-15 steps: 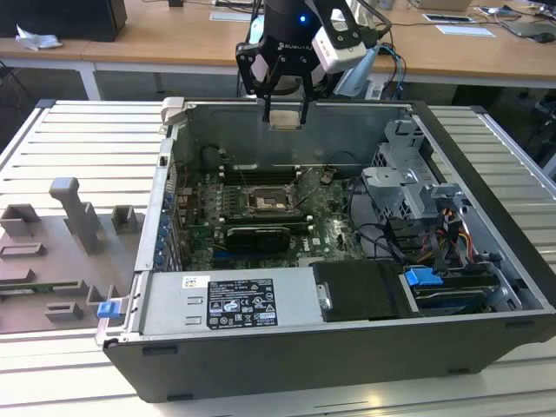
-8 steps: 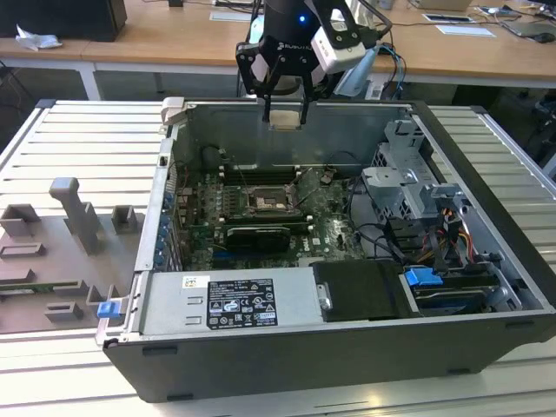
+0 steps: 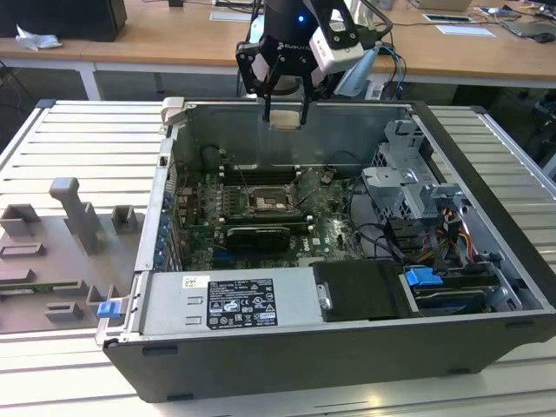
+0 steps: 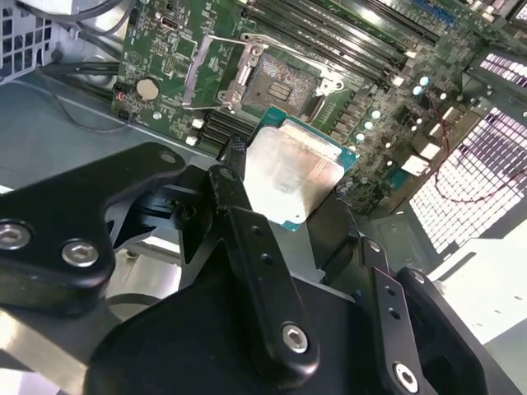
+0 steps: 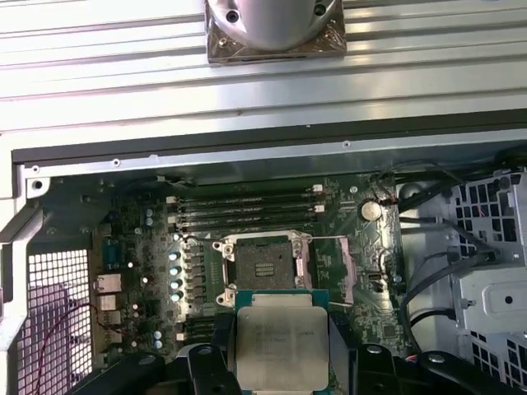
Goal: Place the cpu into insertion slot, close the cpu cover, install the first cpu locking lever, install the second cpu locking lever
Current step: 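Place the cpu into insertion slot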
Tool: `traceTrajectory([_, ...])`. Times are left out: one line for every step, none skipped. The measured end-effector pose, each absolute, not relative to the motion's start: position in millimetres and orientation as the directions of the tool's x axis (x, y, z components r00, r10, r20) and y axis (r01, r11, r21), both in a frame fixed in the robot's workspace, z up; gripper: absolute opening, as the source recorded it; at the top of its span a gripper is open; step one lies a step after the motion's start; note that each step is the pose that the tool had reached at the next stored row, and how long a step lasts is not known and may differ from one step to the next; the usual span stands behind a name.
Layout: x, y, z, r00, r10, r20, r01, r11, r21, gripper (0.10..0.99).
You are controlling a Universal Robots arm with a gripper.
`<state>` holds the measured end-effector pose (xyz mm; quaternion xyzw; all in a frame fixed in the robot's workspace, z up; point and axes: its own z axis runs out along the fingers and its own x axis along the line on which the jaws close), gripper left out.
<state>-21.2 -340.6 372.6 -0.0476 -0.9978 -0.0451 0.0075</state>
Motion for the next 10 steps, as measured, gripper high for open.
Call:
traceTrajectory([-21.2, -340.6, 372.6, -0.993, 0.113, 0.019, 0.115, 0.989, 0.089, 0.541])
traceTrajectory([-21.2, -340.6, 372.5, -0.991, 0.134, 0.019, 0.135, 0.987, 0.089, 0.541])
traceTrajectory([-21.2, -340.6, 372.4, -0.988, 0.152, 0.019, 0.153, 0.984, 0.089, 0.541])
traceTrajectory([-21.2, -340.6, 372.3, -0.986, 0.167, 0.019, 0.168, 0.982, 0.089, 0.541])
traceTrajectory([-21.2, -340.6, 372.2, -0.983, 0.181, 0.019, 0.182, 0.979, 0.089, 0.541])
traceTrajectory([-21.2, -340.6, 372.1, -0.981, 0.195, 0.019, 0.196, 0.977, 0.089, 0.541])
traceTrajectory([-21.2, -340.6, 372.1, -0.979, 0.204, 0.019, 0.205, 0.975, 0.089, 0.541])
traceTrajectory([-21.2, -340.6, 372.0, -0.978, 0.210, 0.019, 0.211, 0.973, 0.089, 0.541])
traceTrajectory([-21.2, -340.6, 372.0, -0.976, 0.215, 0.019, 0.216, 0.972, 0.089, 0.541])
traceTrajectory([-21.2, -340.6, 372.0, -0.975, 0.220, 0.019, 0.221, 0.971, 0.089, 0.541])
